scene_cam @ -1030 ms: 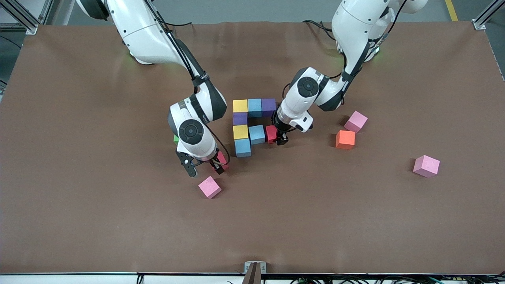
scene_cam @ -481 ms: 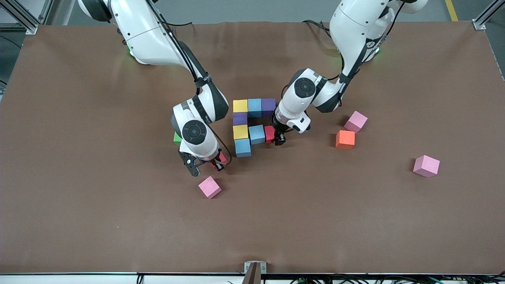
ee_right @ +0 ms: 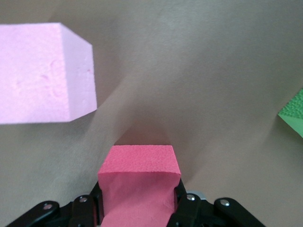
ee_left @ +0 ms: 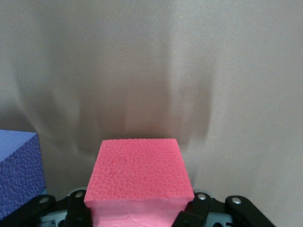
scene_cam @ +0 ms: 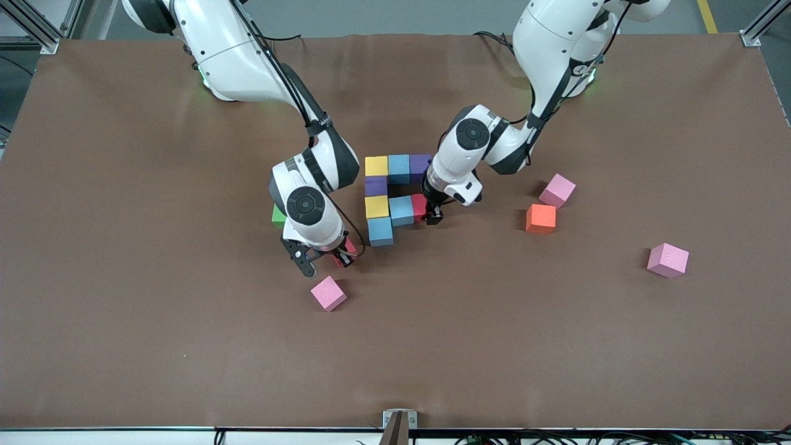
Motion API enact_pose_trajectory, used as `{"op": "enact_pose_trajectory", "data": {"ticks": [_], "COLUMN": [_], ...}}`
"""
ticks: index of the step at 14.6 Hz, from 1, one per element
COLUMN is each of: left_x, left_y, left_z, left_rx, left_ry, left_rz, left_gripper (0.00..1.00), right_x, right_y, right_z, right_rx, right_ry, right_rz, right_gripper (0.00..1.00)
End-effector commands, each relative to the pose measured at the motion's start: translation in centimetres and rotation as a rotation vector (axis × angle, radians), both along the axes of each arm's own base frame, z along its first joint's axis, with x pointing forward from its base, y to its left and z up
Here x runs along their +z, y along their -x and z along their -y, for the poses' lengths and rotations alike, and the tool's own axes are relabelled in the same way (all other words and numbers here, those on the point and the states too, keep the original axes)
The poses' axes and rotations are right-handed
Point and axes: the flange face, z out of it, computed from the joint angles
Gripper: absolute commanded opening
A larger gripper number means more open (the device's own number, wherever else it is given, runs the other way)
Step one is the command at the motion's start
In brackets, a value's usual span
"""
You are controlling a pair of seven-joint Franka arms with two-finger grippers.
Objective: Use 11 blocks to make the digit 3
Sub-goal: 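Grasp red with the right gripper while the left gripper holds its red block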
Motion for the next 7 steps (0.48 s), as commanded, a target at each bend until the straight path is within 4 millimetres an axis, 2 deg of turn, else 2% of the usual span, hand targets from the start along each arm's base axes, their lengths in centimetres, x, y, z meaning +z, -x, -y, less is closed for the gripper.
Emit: {"op": "enact_pose_trajectory", "data": {"ticks": [1, 7], "left_x": [0.0, -0.4], "left_y": [-0.6, -1.7], "left_z": [0.1, 0.5], "left_rx": [-0.013, -0.020], "left_ry": [0.000, 0.000], "left_rz": [0.024, 0.036], "left_gripper": [0.22, 0.24], "right_x": [1.3, 3.8], "right_y": [-0.5, -1.5], "right_z": [-0.2, -1.2], "right_rx": [0.048, 0.059], "right_ry": [-0.023, -0.040], "right_rz": [0.015, 0.034], "right_gripper": [0.00, 0.00]}}
